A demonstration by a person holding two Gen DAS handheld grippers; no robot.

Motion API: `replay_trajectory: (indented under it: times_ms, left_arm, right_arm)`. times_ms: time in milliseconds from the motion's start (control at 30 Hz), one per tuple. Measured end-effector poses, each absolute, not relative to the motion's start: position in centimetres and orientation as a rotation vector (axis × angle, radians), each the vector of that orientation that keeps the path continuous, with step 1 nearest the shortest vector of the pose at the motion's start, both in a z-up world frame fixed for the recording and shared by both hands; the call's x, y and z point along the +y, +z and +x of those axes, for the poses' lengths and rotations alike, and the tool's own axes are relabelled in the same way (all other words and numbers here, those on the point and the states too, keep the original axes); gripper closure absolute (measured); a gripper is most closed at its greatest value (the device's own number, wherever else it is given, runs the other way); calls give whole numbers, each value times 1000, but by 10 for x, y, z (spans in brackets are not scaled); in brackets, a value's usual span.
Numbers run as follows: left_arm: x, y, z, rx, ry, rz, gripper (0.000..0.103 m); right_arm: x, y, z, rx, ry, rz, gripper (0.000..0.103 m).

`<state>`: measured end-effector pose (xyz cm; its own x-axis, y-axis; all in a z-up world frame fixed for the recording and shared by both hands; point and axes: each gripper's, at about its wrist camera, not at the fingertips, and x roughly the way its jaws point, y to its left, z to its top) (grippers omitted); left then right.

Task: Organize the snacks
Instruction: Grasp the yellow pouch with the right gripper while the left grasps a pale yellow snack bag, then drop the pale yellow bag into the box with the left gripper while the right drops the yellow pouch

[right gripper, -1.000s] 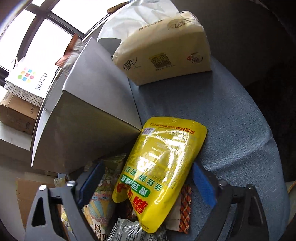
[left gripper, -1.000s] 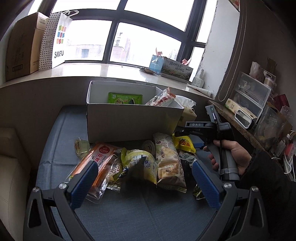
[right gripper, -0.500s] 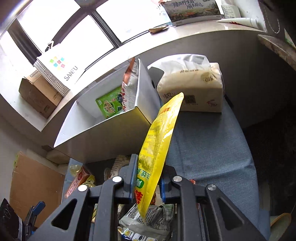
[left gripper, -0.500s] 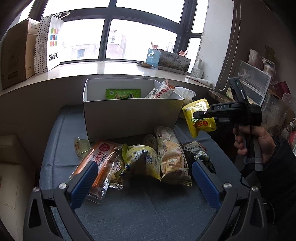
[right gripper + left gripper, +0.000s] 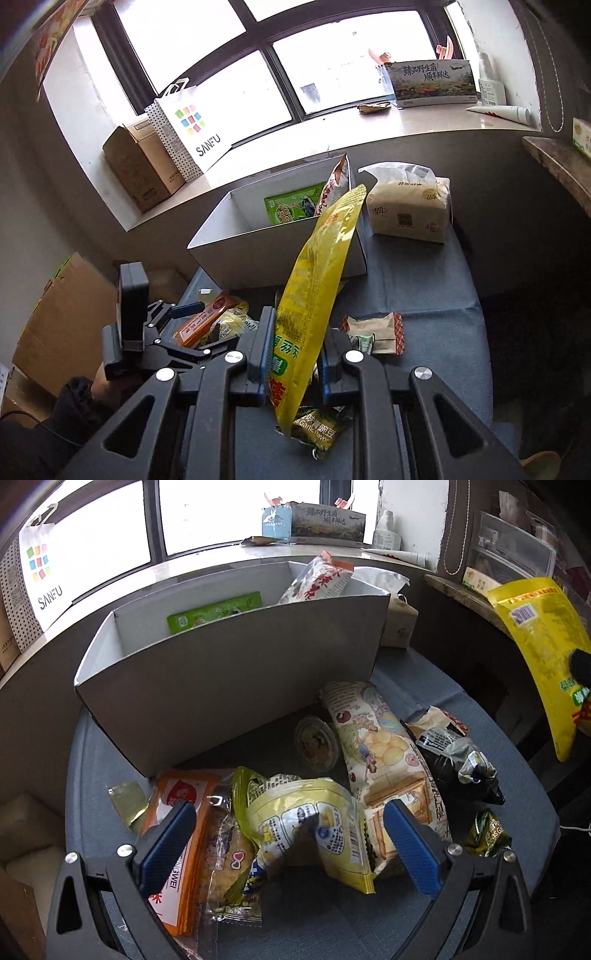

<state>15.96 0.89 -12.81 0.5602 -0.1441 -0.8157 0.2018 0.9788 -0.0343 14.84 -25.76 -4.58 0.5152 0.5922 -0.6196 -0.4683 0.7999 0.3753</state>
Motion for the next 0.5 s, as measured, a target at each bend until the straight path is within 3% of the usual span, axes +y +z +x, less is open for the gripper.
replay_trajectory:
  times_ms: [100,200,233,500]
  left_arm:
    - [8,-144,168,1009,-204,82,2]
    - [12,-149,169,1022,-274,11,30]
    - [13,-148,167,1016,-274,15,33]
    - [26,-106,116,825,-272,-55,40]
  right_arm:
    - [-259,-52,141,820,649,173,82]
    - [-258,-57,140,831,647,173,82]
    - [-258,-59,141,836,648,175,82]
    - [-250,-69,142,859,658,174,82]
